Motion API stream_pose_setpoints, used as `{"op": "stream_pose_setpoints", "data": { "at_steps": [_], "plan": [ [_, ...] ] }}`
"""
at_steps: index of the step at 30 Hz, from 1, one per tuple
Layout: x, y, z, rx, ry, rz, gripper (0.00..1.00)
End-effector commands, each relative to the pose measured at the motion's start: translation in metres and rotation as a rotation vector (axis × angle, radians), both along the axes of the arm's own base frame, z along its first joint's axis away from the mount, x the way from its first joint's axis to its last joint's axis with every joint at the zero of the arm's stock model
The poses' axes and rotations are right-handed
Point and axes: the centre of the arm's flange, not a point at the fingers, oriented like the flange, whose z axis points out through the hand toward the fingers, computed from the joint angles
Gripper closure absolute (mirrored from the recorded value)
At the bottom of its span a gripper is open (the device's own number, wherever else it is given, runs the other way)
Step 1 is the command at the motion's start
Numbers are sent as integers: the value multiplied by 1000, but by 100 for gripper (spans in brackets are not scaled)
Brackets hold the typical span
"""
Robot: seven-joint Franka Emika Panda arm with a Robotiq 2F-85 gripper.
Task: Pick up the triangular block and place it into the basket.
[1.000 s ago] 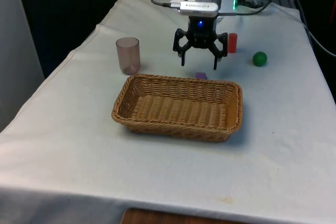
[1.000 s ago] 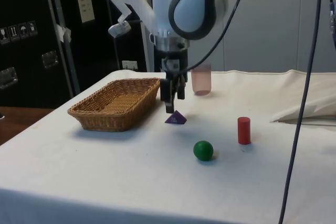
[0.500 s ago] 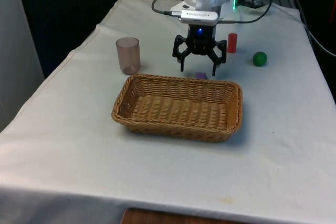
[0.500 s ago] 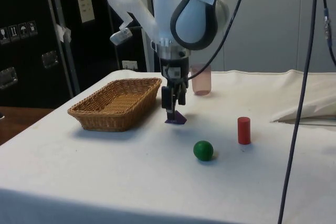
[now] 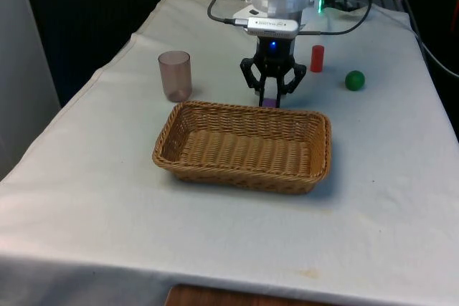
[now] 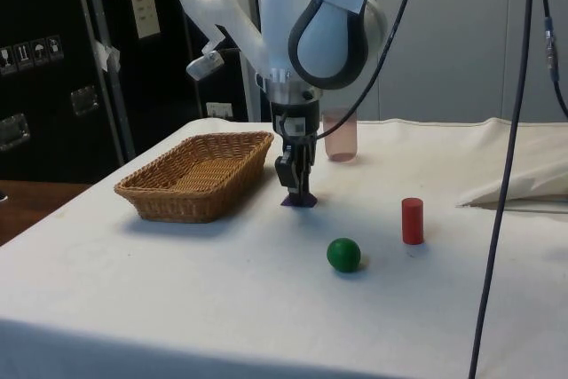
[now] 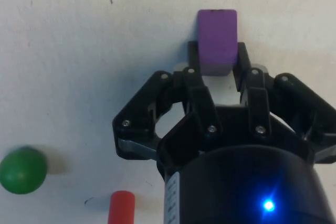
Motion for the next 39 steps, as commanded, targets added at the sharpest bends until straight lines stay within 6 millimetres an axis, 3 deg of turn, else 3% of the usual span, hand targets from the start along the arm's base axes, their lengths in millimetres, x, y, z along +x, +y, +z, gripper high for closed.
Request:
{"op": "stream_pose_setpoints", "data": {
  "at_steps": [1,12,26,39],
  "plan": [
    [0,3,0,15,-10,-2,67],
    [0,1,2,7,-5,-2,67],
    [5,5,35,26,-22,1,67],
    [15,7,81,42,-35,-11,67]
  ]
}}
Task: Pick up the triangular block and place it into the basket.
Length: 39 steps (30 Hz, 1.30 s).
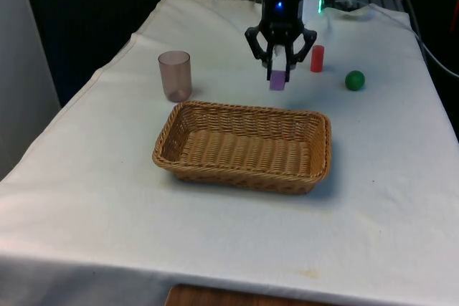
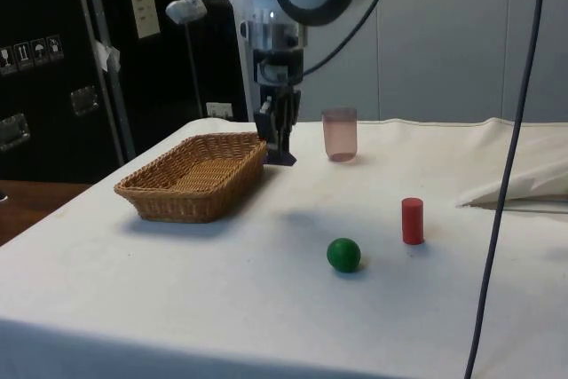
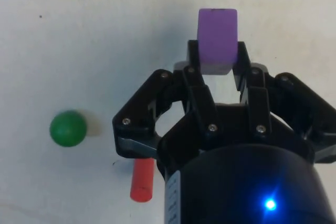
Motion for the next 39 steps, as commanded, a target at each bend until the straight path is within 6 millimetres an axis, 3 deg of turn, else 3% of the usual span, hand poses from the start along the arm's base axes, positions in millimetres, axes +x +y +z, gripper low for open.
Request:
{"op": "stream_pose_setpoints", "data": {
  "at_steps": [1,13,39],
  "plan": [
    [2,-2,5,-11,5,-7,67],
    [18,3,38,9,-13,-11,67],
    [81,6,48,-25,-53,-47,67]
  ]
}}
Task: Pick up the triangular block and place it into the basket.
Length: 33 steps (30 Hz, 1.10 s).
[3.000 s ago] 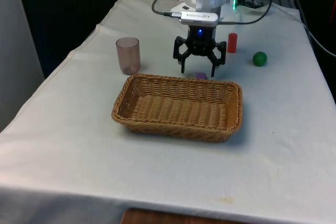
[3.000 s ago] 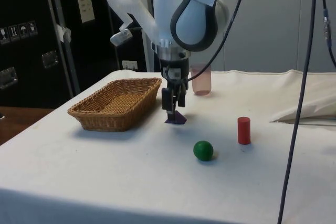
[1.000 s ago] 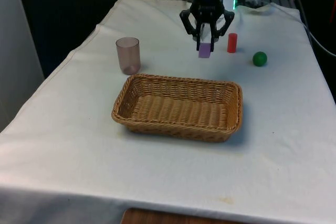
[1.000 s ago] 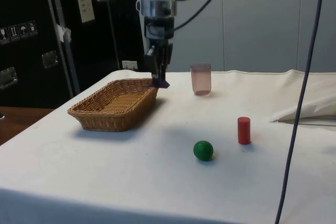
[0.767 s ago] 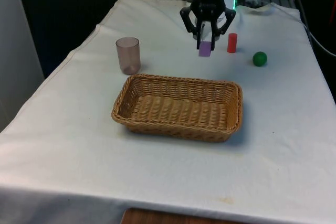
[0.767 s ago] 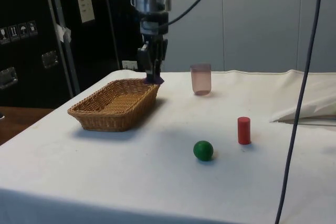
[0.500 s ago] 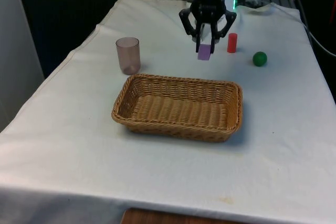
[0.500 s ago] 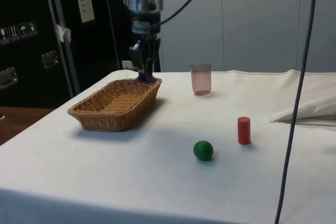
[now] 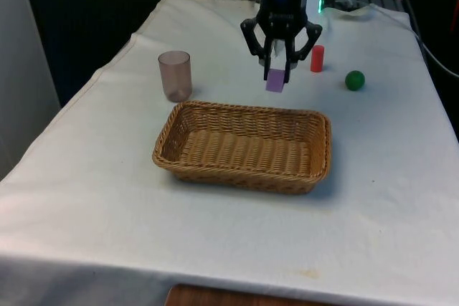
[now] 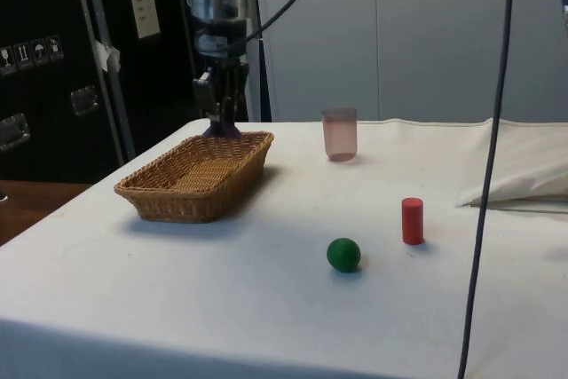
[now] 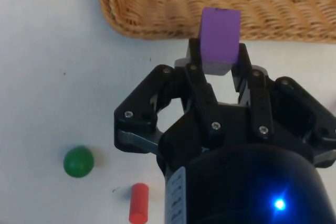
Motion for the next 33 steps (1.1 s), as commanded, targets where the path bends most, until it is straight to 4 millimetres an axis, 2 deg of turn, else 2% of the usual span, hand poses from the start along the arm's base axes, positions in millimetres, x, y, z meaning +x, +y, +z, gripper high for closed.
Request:
{"op": "stream_pose_setpoints", "data": {
  "at_steps": [1,11,16,17,25,26,33],
  "plan": [
    [4,-1,0,3,4,-5,67],
    [29,-15,-8,-13,-10,-14,67],
    [42,-28,-21,-19,-12,-22,67],
    [40,-27,-18,-30,-14,-24,67],
    [54,-49,-48,-10,-13,-39,67],
    [52,-48,-47,-21,-8,-40,67],
    [61,-60,-69,2,-22,-49,67]
  ]
}}
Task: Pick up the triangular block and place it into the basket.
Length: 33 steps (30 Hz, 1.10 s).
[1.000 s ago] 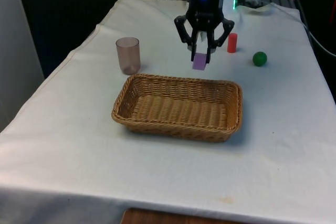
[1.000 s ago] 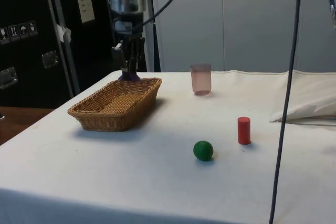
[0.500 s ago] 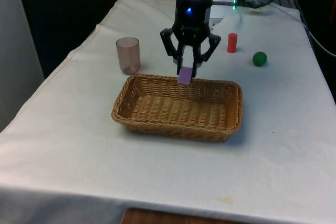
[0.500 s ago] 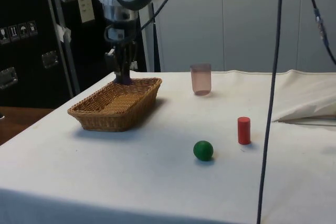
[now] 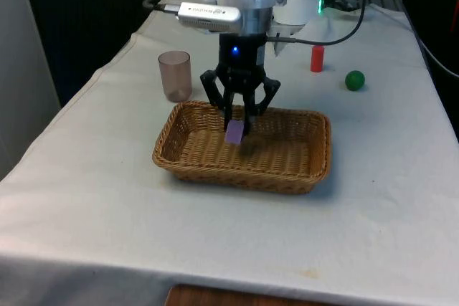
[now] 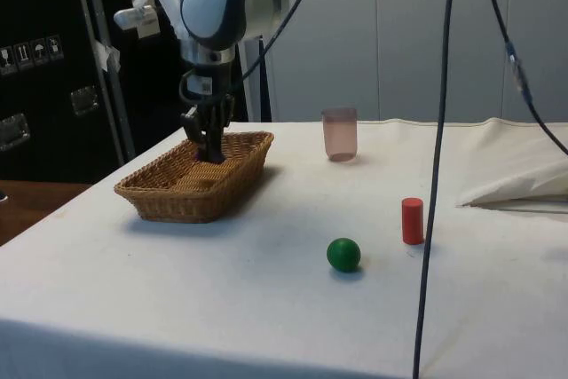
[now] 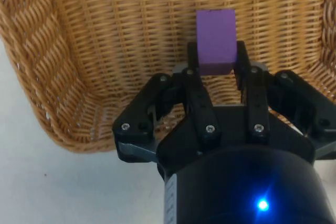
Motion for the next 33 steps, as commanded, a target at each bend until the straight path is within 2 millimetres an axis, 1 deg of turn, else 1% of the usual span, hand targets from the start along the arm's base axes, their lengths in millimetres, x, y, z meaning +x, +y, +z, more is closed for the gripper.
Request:
{"op": "stream_pose_setpoints", "data": {
  "at_steps": [1,8,9,11,12,13,18,19,20,21,22,23,24,33],
  "plan": [
    [1,1,-1,9,-7,3,67],
    [2,0,-10,3,0,1,67],
    [2,0,-12,2,2,2,66],
    [1,0,-11,-2,8,1,59],
    [2,0,-13,1,2,1,59],
    [3,1,-14,0,2,2,51],
    [3,0,-16,-2,3,1,28],
    [3,0,-16,-2,3,1,19],
    [2,0,-15,-6,7,2,14],
    [3,0,-16,-2,4,1,14],
    [3,0,-16,-2,4,1,10],
    [4,0,-16,-2,3,1,3],
    [4,0,-16,-2,3,1,0],
    [2,1,-18,1,9,2,0]
  ]
}}
